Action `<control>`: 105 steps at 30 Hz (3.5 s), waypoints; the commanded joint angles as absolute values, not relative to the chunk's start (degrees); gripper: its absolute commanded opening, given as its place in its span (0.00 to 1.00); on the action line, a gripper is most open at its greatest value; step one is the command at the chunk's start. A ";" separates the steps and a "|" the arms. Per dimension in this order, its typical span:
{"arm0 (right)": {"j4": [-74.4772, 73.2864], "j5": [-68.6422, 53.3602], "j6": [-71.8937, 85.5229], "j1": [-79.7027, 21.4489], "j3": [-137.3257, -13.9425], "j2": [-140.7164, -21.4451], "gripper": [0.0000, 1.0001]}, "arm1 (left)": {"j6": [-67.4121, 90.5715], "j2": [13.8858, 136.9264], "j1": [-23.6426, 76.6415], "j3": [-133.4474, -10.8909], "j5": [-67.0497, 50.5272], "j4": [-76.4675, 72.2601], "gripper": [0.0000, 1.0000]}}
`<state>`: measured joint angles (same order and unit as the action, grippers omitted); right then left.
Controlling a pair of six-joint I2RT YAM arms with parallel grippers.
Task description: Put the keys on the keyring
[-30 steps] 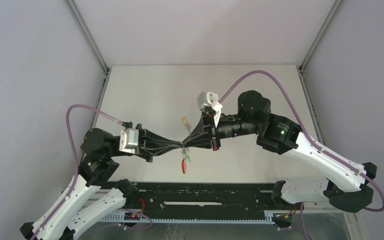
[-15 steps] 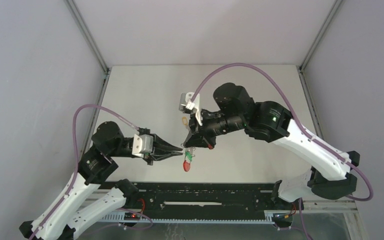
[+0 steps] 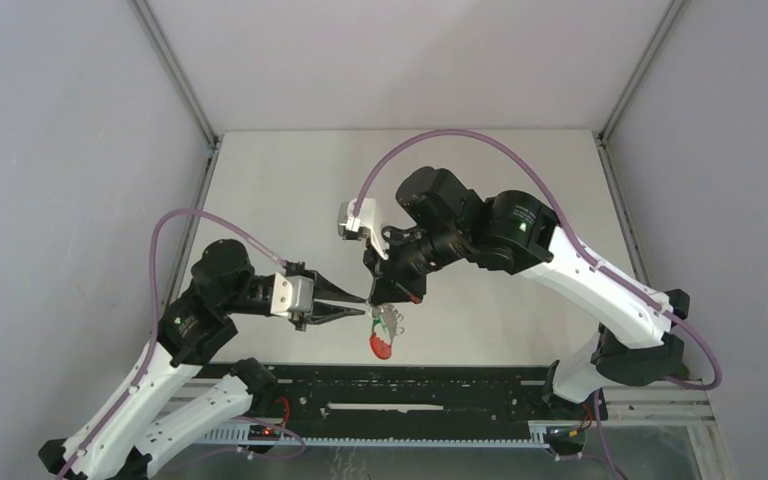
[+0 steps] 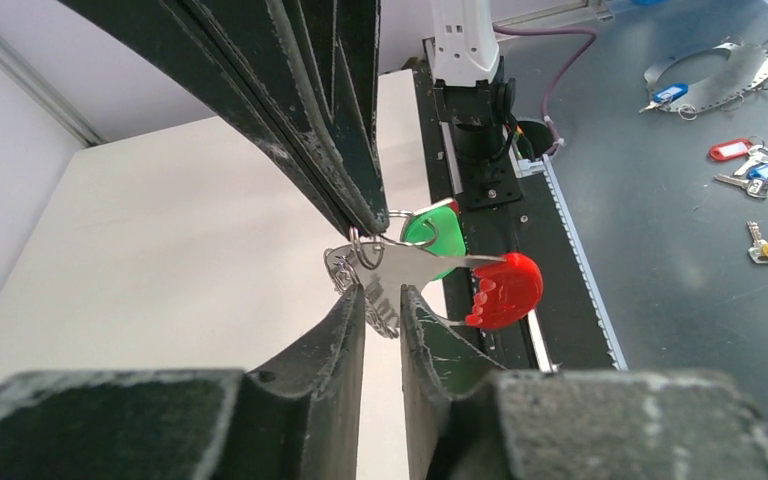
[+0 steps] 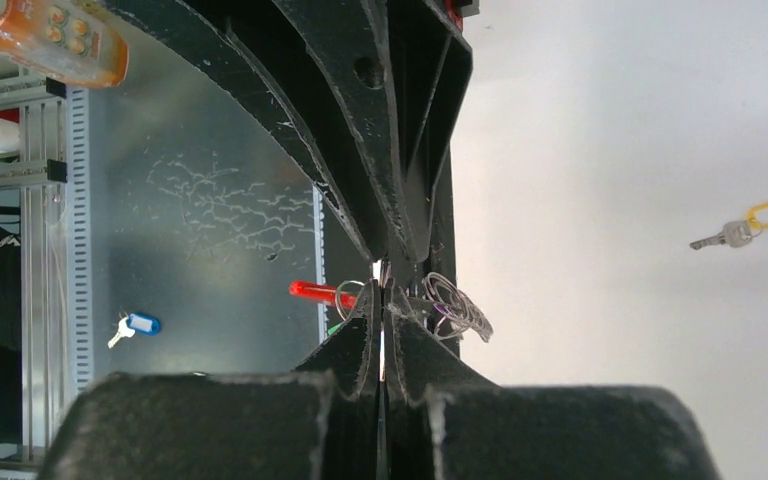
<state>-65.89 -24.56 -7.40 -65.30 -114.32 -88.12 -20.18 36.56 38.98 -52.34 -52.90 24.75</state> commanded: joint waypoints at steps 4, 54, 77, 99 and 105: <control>-67.63 -26.01 -9.04 -66.43 -117.53 -89.82 0.00 | -22.10 36.74 39.03 -55.81 -51.83 25.26 0.28; -41.08 -18.30 2.67 -63.54 -100.54 -74.85 0.44 | -6.30 34.15 39.16 -49.48 -52.04 13.50 0.00; -5.07 -25.50 27.30 -60.51 -71.11 -60.67 0.49 | 4.31 33.11 39.15 -48.39 -40.25 -9.46 0.00; -6.62 -32.55 30.40 -57.01 -70.69 -62.02 0.00 | 3.09 32.74 39.14 -48.86 -45.14 -10.00 0.00; -7.20 -35.77 31.27 -55.98 -70.67 -63.41 0.00 | 2.94 32.76 39.12 -49.00 -46.81 -10.02 0.00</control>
